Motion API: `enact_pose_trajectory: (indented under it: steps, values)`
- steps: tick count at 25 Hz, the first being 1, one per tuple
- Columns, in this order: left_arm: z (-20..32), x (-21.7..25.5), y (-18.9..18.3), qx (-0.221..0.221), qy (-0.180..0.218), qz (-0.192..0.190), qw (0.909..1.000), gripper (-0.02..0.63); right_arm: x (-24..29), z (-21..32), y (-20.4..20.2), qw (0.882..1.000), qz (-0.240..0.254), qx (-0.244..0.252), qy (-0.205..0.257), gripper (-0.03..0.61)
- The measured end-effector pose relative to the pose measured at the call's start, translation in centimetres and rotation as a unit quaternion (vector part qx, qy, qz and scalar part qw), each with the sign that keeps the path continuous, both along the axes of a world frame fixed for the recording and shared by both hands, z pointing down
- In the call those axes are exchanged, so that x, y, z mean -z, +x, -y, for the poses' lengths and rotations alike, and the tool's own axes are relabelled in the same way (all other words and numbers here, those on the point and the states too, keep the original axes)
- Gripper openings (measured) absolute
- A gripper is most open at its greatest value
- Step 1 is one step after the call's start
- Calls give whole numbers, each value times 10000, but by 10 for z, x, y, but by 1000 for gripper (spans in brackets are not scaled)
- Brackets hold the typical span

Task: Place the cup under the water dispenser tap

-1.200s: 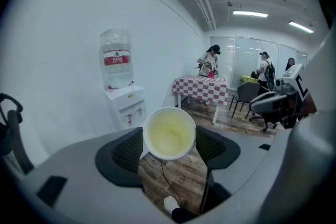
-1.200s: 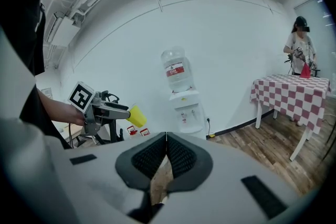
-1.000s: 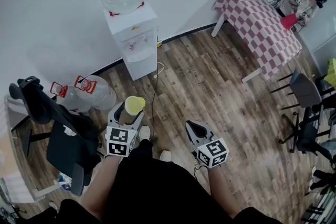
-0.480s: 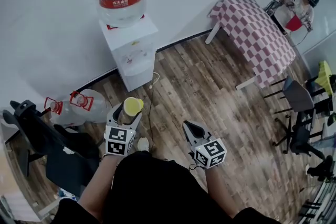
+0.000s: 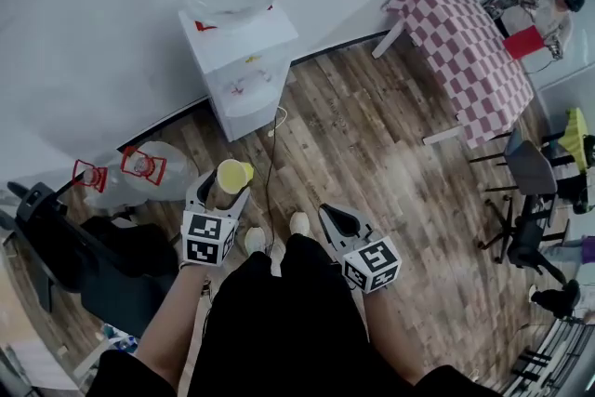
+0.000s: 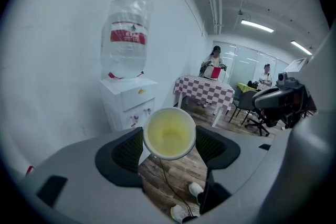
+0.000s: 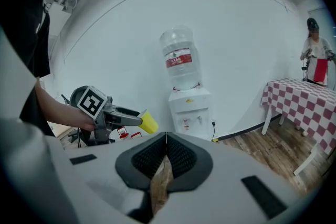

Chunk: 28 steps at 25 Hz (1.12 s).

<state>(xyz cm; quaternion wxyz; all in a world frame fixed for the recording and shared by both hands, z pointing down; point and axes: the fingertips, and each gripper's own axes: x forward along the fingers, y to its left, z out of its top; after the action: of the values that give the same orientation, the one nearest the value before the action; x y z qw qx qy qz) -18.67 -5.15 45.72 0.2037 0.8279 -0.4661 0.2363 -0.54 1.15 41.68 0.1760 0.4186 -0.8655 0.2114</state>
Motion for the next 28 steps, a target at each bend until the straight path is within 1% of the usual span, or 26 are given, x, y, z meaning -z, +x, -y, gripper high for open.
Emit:
enact_pose_trajectory:
  steps: [3, 9, 14, 19, 23, 28]
  values:
    - [9, -22, -2, 83, -168, 122, 9998, 322, -8, 18, -6, 9998, 37, 184, -64, 21]
    - [34, -42, 12, 252, -254, 314, 9989, 322, -29, 67, -4, 9984, 170, 525, -139, 21]
    - [82, -76, 32, 298, -403, 551, 9972, 322, -60, 127, 11, 9975, 154, 663, -181, 21]
    - [143, -129, 50, 379, -415, 670, 9962, 322, -117, 187, 19, 9971, 121, 744, -102, 21]
    - [189, -183, 69, 337, -376, 743, 9960, 322, -165, 228, 22, 9971, 131, 750, 94, 21]
    - [228, -252, 73, 301, -403, 1036, 9933, 322, -212, 255, 17, 9967, 202, 732, 269, 21]
